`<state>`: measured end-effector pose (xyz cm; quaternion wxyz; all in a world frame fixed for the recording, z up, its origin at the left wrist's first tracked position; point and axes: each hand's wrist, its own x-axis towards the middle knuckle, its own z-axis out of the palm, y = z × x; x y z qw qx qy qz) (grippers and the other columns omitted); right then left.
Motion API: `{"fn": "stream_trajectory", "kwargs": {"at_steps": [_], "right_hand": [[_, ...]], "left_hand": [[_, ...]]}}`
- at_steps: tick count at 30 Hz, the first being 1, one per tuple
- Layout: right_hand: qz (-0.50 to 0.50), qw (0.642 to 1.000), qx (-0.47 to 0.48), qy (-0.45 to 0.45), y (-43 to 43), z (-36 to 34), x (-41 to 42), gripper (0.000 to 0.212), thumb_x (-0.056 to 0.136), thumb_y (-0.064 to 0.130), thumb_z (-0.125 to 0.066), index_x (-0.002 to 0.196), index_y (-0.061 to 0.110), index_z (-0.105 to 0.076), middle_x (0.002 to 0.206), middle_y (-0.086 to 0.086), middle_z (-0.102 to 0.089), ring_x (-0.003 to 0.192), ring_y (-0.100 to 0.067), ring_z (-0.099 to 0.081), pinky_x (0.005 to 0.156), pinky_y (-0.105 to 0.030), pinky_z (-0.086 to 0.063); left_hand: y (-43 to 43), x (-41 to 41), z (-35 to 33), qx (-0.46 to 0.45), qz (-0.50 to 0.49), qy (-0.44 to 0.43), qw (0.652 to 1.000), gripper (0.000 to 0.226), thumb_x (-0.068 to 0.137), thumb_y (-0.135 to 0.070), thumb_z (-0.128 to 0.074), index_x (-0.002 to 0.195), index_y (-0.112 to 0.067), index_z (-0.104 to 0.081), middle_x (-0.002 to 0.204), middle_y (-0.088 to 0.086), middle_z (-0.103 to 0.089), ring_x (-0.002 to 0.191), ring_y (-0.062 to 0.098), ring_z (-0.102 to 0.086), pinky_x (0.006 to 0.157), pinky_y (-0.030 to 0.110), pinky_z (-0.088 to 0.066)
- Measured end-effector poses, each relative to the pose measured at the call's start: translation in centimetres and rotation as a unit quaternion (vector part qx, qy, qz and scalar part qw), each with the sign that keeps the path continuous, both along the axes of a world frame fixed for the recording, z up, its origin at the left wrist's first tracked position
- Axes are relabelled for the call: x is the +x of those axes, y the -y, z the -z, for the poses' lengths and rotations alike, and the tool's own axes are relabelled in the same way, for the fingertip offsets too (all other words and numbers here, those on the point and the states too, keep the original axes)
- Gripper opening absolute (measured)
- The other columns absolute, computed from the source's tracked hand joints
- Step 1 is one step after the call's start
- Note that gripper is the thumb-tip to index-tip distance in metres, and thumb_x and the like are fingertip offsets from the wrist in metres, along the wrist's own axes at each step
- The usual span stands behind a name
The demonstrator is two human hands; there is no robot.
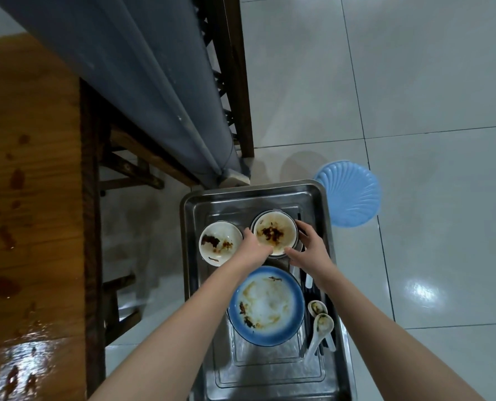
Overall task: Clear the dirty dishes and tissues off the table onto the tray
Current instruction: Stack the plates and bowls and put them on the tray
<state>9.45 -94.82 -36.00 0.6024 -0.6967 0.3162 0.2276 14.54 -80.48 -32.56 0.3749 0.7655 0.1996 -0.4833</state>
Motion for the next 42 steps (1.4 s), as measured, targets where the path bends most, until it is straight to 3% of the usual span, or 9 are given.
{"fn": "stream_trajectory", "kwargs": {"at_steps": [7, 13, 18, 21, 25, 30, 33, 37, 42], "right_hand": [[-0.022, 0.999, -0.025, 0.017, -0.2, 0.0, -0.2, 0.071, 0.078, -0.007, -0.066, 0.139, 0.016, -0.04, 0.128, 0.004, -0.049, 0.122, -0.007, -0.043, 0.096, -0.048, -0.048], [-0.051, 0.997, -0.052, 0.008, 0.2, -0.4, -0.2, 0.075, 0.079, -0.007, -0.066, 0.144, 0.012, -0.035, 0.141, -0.006, -0.046, 0.129, -0.011, -0.042, 0.097, -0.017, -0.033], [-0.048, 0.997, -0.068, 0.005, 0.4, -2.6, -0.8, 0.073, 0.079, -0.005, -0.066, 0.143, 0.013, -0.037, 0.143, -0.005, -0.045, 0.131, -0.013, -0.042, 0.104, -0.025, -0.036], [-0.029, 0.997, -0.065, 0.009, 0.7, -5.2, -1.3, 0.069, 0.081, -0.003, -0.067, 0.142, 0.013, -0.039, 0.141, -0.006, -0.047, 0.127, -0.017, -0.048, 0.102, -0.034, -0.044], [0.0, 0.999, -0.045, 0.021, 0.8, -9.5, -1.3, 0.063, 0.085, -0.007, -0.061, 0.14, 0.016, -0.041, 0.138, -0.009, -0.05, 0.103, -0.017, -0.061, 0.087, -0.029, -0.051], [0.019, 0.996, -0.062, 0.063, -0.5, -15.4, -1.4, 0.059, 0.084, -0.003, -0.064, 0.137, 0.014, -0.045, 0.129, -0.013, -0.056, 0.099, -0.019, -0.061, 0.082, -0.029, -0.05], [0.044, 0.99, -0.072, 0.113, -2.1, -19.2, -2.0, 0.052, 0.085, -0.003, -0.064, 0.133, 0.01, -0.049, 0.123, -0.014, -0.061, 0.105, -0.022, -0.061, 0.091, -0.033, -0.051], [0.059, 0.981, -0.091, 0.161, -5.6, -24.3, -3.0, 0.047, 0.086, 0.0, -0.065, 0.129, 0.013, -0.053, 0.115, -0.008, -0.064, 0.101, -0.016, -0.063, 0.076, -0.016, -0.051], [0.069, 0.972, -0.095, 0.205, -11.7, -30.3, -5.4, 0.045, 0.085, 0.002, -0.066, 0.128, 0.012, -0.055, 0.113, -0.008, -0.064, 0.1, -0.018, -0.063, 0.09, -0.032, -0.052]], "left_hand": [[-0.5, -0.4, 0.7, -0.007, 0.003, -0.013, 1.0, 0.077, 0.091, -0.02, -0.059, 0.151, -0.015, -0.012, 0.144, 0.011, -0.041, 0.126, 0.027, -0.044, 0.103, 0.038, -0.04], [-0.8, -0.9, 0.1, -0.036, -0.011, -0.01, 0.999, 0.074, 0.092, -0.02, -0.058, 0.152, -0.019, -0.015, 0.148, 0.008, -0.038, 0.131, 0.025, -0.04, 0.108, 0.041, -0.038], [-1.7, -1.3, -1.8, -0.073, 0.008, 0.007, 0.997, 0.049, 0.094, -0.017, -0.056, 0.14, -0.02, -0.038, 0.135, -0.005, -0.05, 0.112, 0.008, -0.046, 0.084, 0.021, -0.038], [-2.2, -1.5, -4.0, -0.091, -0.011, 0.03, 0.995, 0.057, 0.095, -0.012, -0.054, 0.147, -0.018, -0.031, 0.147, -0.001, -0.04, 0.13, 0.012, -0.04, 0.099, 0.026, -0.038], [-3.2, -1.4, -8.3, -0.111, -0.066, 0.091, 0.987, 0.06, 0.094, -0.006, -0.054, 0.149, -0.016, -0.03, 0.151, 0.006, -0.037, 0.138, 0.018, -0.035, 0.109, 0.032, -0.034], [-5.6, -2.0, -14.0, -0.118, -0.071, 0.153, 0.979, 0.054, 0.095, -0.008, -0.054, 0.145, -0.019, -0.038, 0.14, 0.001, -0.05, 0.118, 0.01, -0.048, 0.083, 0.012, -0.041], [-7.2, -2.5, -17.4, -0.121, -0.081, 0.184, 0.972, 0.052, 0.094, -0.006, -0.056, 0.142, -0.019, -0.042, 0.135, 0.002, -0.055, 0.113, 0.011, -0.051, 0.09, 0.023, -0.041], [-10.0, -3.7, -21.7, -0.134, -0.077, 0.214, 0.964, 0.051, 0.094, -0.007, -0.056, 0.142, -0.021, -0.044, 0.133, 0.001, -0.056, 0.116, 0.013, -0.052, 0.094, 0.027, -0.04], [-15.6, -6.1, -26.4, -0.144, -0.062, 0.262, 0.952, 0.05, 0.094, -0.01, -0.057, 0.14, -0.022, -0.045, 0.131, 0.0, -0.058, 0.108, 0.008, -0.051, 0.099, 0.03, -0.042]]}}
